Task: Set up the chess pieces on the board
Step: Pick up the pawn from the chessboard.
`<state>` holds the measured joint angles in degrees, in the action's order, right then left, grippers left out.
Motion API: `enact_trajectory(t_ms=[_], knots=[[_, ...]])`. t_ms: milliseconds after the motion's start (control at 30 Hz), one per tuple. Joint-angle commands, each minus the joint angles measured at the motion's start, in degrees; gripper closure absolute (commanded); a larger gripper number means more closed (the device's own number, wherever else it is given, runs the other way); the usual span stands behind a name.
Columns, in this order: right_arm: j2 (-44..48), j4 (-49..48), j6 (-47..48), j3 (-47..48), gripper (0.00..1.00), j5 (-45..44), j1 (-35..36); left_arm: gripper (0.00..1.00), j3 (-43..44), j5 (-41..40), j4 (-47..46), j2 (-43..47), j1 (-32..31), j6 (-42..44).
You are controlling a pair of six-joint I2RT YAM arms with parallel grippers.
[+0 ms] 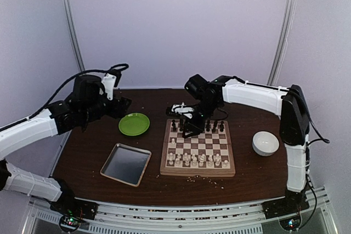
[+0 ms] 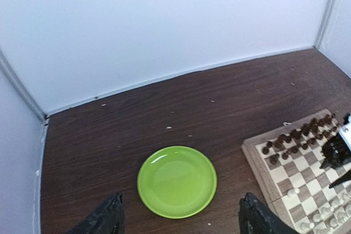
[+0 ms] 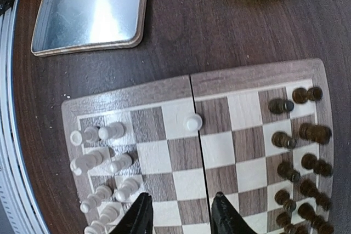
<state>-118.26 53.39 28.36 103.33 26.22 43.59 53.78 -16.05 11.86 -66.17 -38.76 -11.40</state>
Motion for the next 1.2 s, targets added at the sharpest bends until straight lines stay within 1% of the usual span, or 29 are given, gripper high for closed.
enact_trajectory(t_ms=[0, 67, 133, 233, 333, 467, 667, 800, 1000, 1167], knots=[[-5.0, 3.2, -1.0, 7.8, 0.62, -6.2, 2.8, 0.26, -2.4, -6.0, 4.7, 4.5, 6.0, -3.6], [-7.9, 4.8, -0.5, 11.1, 0.62, -7.6, 3.9, 0.26, -2.0, -6.5, 6.8, 5.0, 7.9, -1.6], [-10.0, 5.5, -0.5, 13.1, 0.62, -9.2, 4.7, 0.26, -2.0, -8.6, 8.3, 5.6, 8.2, -0.9], [-11.9, 4.6, -1.7, 14.5, 0.62, -10.8, 5.2, 0.26, -3.7, -7.6, 6.7, 7.8, 8.2, -1.4], [-13.9, 5.3, -2.4, 16.8, 0.62, -10.5, 5.3, 0.26, -6.0, -6.7, 4.6, 8.9, 8.2, -1.7], [-15.6, 5.1, -3.8, 18.1, 0.65, -11.3, 5.3, 0.26, -6.1, -7.0, 4.7, 9.0, 8.2, -1.5], [-17.0, 4.4, -4.6, 19.2, 0.66, -11.4, 5.3, 0.26, -6.2, -5.8, 4.1, 8.8, 8.2, -1.4], [-18.2, 4.9, -4.6, 20.3, 0.72, -10.4, 5.3, 0.26, -6.4, -5.4, 3.8, 7.9, 8.2, -1.4], [-18.6, 5.4, -4.1, 20.4, 0.84, -9.3, 5.3, 0.26, -6.3, -4.6, 3.6, 6.7, 8.2, -1.4], [-18.7, 5.9, -3.7, 20.3, 0.89, -8.6, 5.3, 0.26, -6.1, -4.2, 3.6, 5.9, 8.2, -1.4]])
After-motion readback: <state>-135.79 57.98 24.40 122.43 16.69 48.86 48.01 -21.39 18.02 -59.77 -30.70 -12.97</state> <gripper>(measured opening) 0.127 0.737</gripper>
